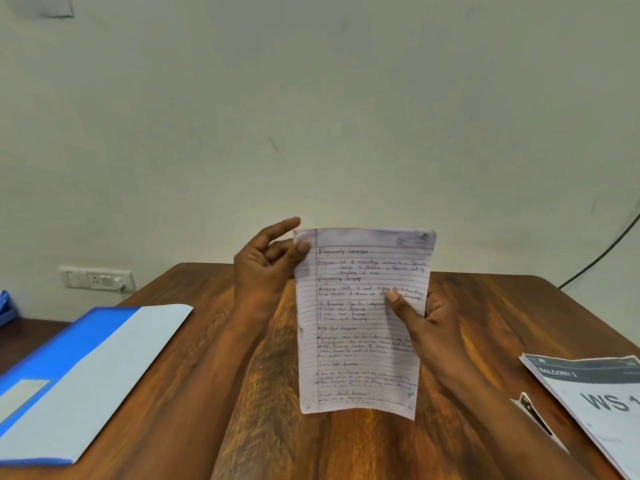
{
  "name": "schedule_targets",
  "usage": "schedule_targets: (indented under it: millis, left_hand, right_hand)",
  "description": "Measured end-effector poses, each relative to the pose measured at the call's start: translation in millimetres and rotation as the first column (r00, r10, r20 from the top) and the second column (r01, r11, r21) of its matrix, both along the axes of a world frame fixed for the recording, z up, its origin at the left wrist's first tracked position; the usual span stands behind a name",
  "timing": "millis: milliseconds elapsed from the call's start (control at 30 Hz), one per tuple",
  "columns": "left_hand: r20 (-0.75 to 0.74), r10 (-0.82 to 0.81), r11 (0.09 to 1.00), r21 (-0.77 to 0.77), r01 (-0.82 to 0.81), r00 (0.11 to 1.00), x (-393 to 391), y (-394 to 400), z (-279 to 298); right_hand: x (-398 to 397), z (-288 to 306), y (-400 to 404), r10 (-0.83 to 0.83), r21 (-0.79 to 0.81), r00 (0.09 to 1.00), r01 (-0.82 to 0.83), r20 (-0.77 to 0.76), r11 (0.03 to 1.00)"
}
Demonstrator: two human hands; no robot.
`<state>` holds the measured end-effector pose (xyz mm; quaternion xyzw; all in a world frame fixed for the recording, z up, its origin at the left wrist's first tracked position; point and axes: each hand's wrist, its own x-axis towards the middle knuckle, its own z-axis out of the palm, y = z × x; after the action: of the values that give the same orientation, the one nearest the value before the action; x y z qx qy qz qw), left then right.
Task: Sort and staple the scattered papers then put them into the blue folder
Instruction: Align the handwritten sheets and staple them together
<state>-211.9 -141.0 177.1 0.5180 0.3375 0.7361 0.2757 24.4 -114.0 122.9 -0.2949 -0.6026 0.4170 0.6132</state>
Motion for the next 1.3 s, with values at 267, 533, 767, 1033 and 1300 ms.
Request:
schedule_targets:
  millis: [267, 533, 767, 1033, 1300]
  left_hand:
    - [-0.198, -0.156, 0.956, -0.278, 0.097, 0.968, 21, -2, -83]
    - [-0.196, -0.063, 0.968, -0.25, 0.013, 0.979, 35, -12, -92]
    - [-0.24, 0.076, 0.971, -0.202, -0.126, 0.968, 36, -15, -91]
    - [-0.164, 0.048, 0.975, -0.206, -0.082, 0.985, 39, -15, -107]
    - [-0.618, 0.045, 0.965, -0.178, -0.194, 0.785, 7, -11, -63]
  right_hand:
    - [1, -12, 3, 0.051, -0.056, 0.997, -0.048, 0.063, 0.997]
    - [-4, -27, -2, 0.008, -0.002, 1.0, -0.008, 0.027, 1.0]
    - [-12, -44, -3, -0.063, -0.021, 0.993, 0.065, 0.098, 0.998]
    - [-14, -59, -6, -0.042, -0.074, 0.985, 0.055, 0.167, 0.996]
    - [6, -24, 0, 0.05, -0.141, 0.999, -0.051, -0.009, 0.989]
